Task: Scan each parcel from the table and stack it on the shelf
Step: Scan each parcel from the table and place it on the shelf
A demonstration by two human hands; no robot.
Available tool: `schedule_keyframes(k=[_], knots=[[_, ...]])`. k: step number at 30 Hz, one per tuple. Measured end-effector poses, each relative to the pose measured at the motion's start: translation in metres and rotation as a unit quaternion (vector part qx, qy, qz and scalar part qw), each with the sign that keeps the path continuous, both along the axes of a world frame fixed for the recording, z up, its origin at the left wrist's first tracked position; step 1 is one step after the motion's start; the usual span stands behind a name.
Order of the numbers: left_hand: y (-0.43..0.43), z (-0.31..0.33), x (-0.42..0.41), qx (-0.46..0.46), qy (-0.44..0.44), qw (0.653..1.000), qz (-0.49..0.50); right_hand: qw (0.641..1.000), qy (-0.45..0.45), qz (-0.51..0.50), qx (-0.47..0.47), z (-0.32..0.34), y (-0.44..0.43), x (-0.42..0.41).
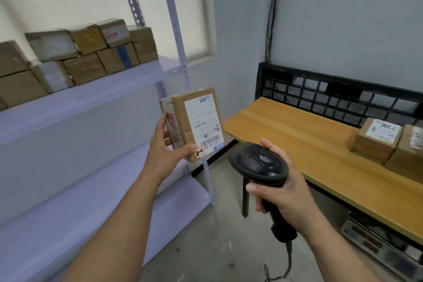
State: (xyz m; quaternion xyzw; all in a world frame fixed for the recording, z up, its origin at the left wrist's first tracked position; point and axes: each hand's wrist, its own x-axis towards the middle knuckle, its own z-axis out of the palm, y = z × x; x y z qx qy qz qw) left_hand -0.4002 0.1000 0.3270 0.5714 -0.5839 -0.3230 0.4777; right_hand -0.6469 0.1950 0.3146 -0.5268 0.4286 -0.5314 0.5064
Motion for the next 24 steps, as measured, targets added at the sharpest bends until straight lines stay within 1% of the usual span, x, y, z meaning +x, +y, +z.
schedule_keyframes(k=[13, 20, 24], knots=[[0.055, 0.022, 0.106, -0.059, 0.011, 0.99, 0.129, 0.993, 0.019, 0.095, -0.073, 0.016, -0.011, 0.089], [0.064, 0.044, 0.19, -0.074, 0.015, 0.982, 0.172, 0.984, 0.031, 0.137, -0.107, 0.037, -0.032, 0.172], [0.073, 0.059, 0.251, -0.089, 0.013, 0.974, 0.207, 0.98, 0.02, 0.162, -0.111, 0.046, -0.044, 0.233]])
